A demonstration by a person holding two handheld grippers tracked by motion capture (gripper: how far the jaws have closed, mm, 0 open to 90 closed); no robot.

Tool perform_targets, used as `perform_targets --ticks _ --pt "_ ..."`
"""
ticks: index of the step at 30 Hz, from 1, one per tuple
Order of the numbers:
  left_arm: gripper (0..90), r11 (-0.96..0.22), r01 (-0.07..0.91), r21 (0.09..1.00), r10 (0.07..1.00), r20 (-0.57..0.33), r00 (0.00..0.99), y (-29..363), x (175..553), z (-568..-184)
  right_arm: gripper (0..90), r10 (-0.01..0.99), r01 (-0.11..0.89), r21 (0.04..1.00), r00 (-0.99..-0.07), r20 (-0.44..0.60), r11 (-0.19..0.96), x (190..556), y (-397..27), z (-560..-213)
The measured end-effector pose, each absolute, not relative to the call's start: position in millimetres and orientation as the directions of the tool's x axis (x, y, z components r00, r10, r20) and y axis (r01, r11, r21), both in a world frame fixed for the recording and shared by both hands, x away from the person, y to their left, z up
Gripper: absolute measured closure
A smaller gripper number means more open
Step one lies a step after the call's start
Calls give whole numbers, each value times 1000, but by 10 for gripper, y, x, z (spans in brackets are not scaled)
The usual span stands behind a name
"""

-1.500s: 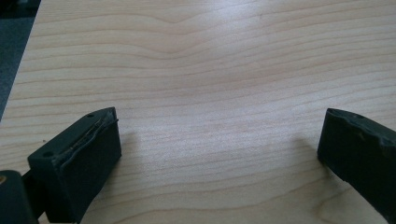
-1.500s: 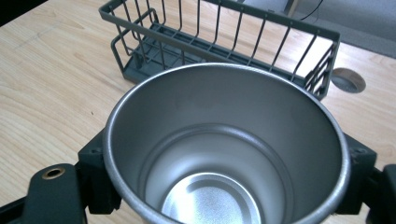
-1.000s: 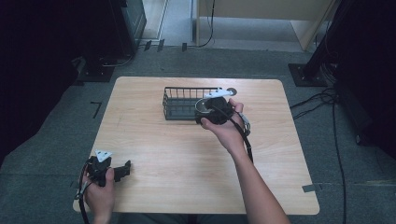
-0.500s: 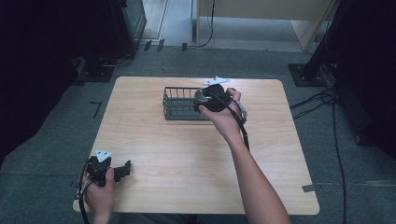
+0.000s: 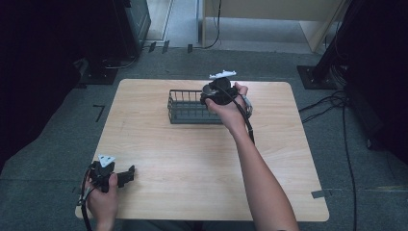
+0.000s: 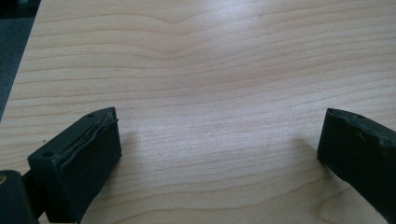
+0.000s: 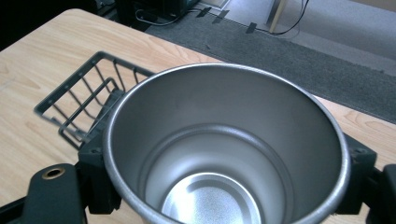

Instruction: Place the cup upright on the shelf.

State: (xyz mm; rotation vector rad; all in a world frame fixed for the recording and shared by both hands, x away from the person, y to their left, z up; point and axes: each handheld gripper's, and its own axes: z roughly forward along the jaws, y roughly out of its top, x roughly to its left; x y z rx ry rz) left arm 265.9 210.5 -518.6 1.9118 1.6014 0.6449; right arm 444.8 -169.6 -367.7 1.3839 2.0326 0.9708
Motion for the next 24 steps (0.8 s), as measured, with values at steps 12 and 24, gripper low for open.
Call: perform_targets --ticks 12,24 --pt "0 -130 717 685 985 9 171 2105 2659 -5186 182 944 590 779 -331 -8 214 4722 -1683 -3671" --pt "0 -131 716 685 985 9 172 2105 2659 -5186 182 950 594 777 -310 -18 209 4874 -1681 -3838"
